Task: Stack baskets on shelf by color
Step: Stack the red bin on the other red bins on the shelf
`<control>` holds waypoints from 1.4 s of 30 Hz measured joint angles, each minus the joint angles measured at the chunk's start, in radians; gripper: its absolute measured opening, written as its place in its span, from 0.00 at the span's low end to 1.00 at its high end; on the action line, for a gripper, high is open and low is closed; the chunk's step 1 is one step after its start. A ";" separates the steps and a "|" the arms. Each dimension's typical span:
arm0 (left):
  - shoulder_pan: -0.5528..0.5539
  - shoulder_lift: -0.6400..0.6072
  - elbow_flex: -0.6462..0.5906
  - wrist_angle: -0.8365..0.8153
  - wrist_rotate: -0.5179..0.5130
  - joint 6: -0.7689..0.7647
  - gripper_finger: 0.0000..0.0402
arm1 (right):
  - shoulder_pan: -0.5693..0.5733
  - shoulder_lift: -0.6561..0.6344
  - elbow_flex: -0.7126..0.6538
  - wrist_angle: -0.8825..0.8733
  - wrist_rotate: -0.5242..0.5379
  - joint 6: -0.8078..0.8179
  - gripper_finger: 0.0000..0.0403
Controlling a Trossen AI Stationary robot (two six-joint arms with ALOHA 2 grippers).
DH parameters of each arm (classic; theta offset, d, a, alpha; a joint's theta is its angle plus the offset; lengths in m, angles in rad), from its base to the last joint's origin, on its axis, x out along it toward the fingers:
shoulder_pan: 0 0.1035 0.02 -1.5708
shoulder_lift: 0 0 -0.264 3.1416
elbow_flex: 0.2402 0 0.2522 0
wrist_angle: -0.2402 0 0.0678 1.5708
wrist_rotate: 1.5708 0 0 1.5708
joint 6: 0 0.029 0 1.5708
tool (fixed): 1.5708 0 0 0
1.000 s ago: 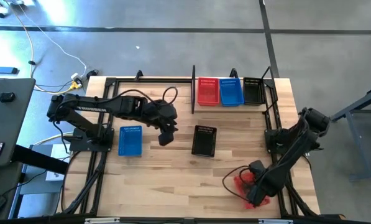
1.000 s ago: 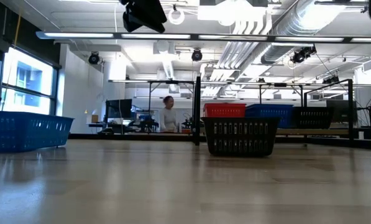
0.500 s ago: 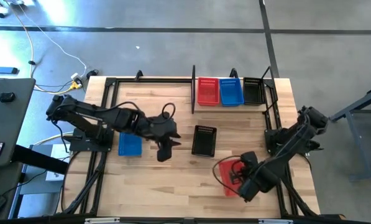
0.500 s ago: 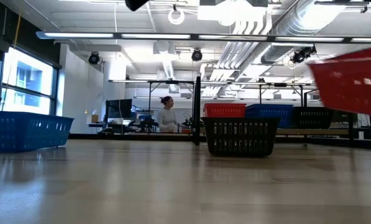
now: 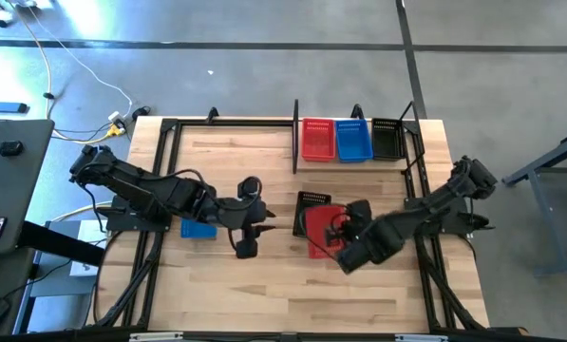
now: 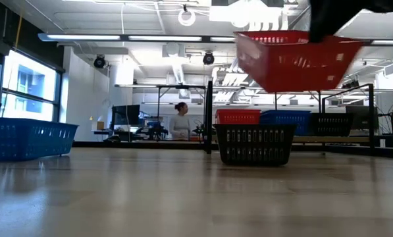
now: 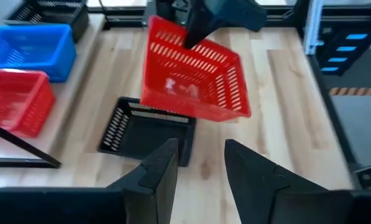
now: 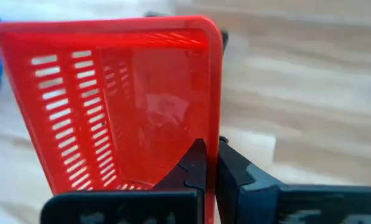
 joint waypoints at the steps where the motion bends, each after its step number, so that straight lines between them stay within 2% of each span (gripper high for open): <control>1: -0.005 0.000 0.000 0.000 -0.018 0.010 0.30 | -0.019 0.000 0.003 0.004 0.012 -0.013 0.00; 5: -0.015 0.000 0.000 -0.001 -0.066 0.053 0.30 | -0.084 0.000 0.005 0.047 0.043 -0.073 0.00; 12: -0.016 0.011 0.000 -0.008 -0.069 0.148 0.30 | -0.162 0.000 0.005 0.119 0.090 -0.168 0.00; 21: -0.016 0.019 0.001 -0.016 -0.069 0.141 0.30 | -0.282 -0.004 0.005 0.100 0.055 -0.324 0.00; 29: 0.002 0.020 0.001 -0.025 -0.111 0.150 0.30 | -0.374 -0.087 0.005 0.088 0.073 -0.453 0.00; 34: 0.028 0.020 0.001 -0.031 -0.112 0.180 0.30 | -0.478 -0.141 0.005 0.104 0.075 -0.573 0.00; 42: 0.086 0.020 0.001 -0.036 -0.113 0.219 0.30 | -0.707 -0.192 0.005 0.252 -0.058 -0.871 0.00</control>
